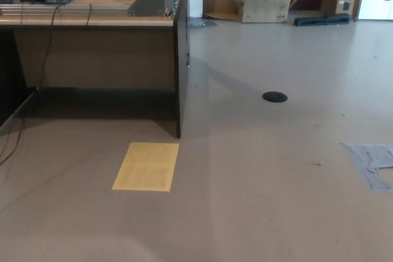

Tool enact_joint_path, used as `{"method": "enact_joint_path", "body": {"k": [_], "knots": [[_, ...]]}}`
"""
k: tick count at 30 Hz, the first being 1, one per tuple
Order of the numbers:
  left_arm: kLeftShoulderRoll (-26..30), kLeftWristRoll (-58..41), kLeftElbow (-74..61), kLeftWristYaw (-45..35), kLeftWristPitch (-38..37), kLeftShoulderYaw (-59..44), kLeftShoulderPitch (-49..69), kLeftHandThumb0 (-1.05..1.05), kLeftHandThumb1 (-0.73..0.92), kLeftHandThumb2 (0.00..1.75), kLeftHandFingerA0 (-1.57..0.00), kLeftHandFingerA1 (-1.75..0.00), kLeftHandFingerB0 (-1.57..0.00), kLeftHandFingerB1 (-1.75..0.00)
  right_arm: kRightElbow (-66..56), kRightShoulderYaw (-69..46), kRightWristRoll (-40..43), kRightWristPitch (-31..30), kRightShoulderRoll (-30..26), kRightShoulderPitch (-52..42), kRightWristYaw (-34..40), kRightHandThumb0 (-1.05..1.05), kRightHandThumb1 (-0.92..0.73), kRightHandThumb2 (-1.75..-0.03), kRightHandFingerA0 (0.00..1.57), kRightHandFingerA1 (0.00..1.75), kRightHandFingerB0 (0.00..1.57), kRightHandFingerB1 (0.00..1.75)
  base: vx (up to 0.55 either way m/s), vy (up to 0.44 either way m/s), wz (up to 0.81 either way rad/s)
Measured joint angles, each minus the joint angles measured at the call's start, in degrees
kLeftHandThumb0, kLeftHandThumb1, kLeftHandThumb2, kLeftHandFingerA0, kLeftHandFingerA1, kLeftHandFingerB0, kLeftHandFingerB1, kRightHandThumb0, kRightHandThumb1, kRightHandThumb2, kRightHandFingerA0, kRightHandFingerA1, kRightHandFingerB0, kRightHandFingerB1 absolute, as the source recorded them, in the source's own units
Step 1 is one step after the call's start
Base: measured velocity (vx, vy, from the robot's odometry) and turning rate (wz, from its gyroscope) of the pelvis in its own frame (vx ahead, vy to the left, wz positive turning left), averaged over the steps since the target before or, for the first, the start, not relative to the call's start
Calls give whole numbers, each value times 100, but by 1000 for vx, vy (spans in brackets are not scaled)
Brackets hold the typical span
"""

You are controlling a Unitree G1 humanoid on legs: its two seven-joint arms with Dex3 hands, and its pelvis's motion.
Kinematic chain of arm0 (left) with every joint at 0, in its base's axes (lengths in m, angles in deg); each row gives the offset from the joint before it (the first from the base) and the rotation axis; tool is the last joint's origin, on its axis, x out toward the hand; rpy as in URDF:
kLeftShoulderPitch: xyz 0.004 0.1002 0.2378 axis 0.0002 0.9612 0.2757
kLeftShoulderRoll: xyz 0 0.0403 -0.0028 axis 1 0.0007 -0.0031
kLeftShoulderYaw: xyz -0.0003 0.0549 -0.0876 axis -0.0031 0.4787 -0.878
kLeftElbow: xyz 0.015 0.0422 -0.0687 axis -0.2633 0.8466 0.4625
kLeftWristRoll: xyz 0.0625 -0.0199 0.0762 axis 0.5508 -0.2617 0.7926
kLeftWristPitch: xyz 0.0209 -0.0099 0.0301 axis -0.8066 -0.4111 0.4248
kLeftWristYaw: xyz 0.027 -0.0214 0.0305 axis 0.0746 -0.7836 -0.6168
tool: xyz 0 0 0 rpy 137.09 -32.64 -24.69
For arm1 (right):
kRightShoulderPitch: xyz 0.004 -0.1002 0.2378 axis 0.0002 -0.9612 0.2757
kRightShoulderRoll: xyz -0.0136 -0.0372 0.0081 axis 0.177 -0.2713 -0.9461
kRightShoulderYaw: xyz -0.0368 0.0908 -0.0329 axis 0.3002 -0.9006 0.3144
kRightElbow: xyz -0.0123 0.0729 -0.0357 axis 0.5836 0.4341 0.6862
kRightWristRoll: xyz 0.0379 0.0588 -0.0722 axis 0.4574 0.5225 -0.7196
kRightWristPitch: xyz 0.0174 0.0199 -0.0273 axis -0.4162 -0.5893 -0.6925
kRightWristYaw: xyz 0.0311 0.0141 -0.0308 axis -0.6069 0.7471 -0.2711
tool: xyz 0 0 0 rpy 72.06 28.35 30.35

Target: The robot extends its left hand to pick up an emotional support dumpling from the palm of a person and brings its hand down by its side. Then it extends its arm again to hand the dumpling back to the person.

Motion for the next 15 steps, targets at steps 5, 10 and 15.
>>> {"method": "enact_joint_path", "body": {"k": [5,10,15], "knots": [[64,-135,1,-226,-264,-88,-22,-26,49,100,-11,-51,-10,-49,234,-61,7,470,-78,83,0,-79,-78,-64,46,38,36,33,0,0,0],[69,-337,26,-405,-466,-302,-51,-29,44,96,-8,-50,-7,-49,419,-92,12,802,-100,119,0,-80,-78,-64,45,37,35,33,0,0,0],[40,-543,-206,-544,-646,-457,-197,-28,41,95,-8,-50,-8,-49,535,-98,9,1038,-113,313,-1,-80,-78,-64,45,37,35,32,0,0,0]]}}
